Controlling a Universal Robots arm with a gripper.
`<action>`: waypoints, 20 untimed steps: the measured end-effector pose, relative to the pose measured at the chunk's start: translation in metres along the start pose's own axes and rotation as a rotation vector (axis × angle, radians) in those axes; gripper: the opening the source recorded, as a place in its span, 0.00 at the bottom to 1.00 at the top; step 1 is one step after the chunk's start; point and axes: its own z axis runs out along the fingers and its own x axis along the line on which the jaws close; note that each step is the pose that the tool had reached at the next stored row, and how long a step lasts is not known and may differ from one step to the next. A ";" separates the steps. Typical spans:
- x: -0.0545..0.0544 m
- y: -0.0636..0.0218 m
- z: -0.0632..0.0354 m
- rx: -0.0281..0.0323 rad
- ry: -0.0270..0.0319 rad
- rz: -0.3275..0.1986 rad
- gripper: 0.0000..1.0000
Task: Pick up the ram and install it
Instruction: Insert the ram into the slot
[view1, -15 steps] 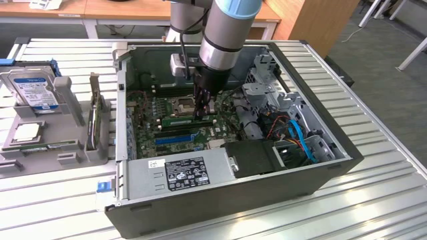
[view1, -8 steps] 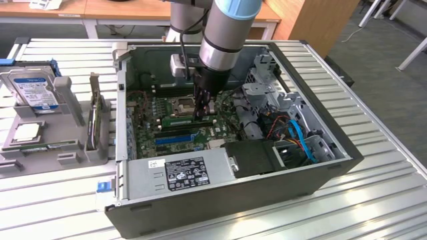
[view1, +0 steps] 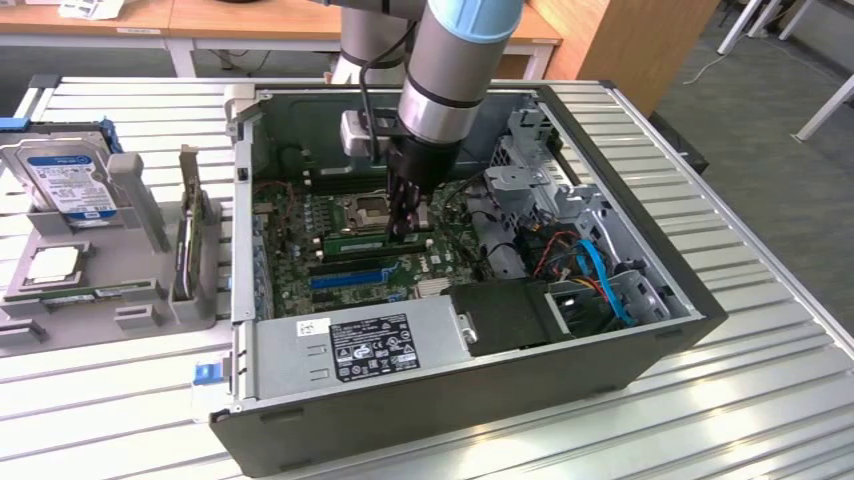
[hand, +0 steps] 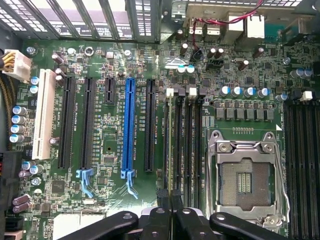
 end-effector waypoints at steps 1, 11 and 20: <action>0.000 0.0000 0.0004 0.0000 0.0000 0.000 0.11; 0.000 -0.0003 0.0027 0.0001 -0.0001 0.000 0.11; 0.000 -0.0003 0.0027 0.0001 -0.0001 0.000 0.31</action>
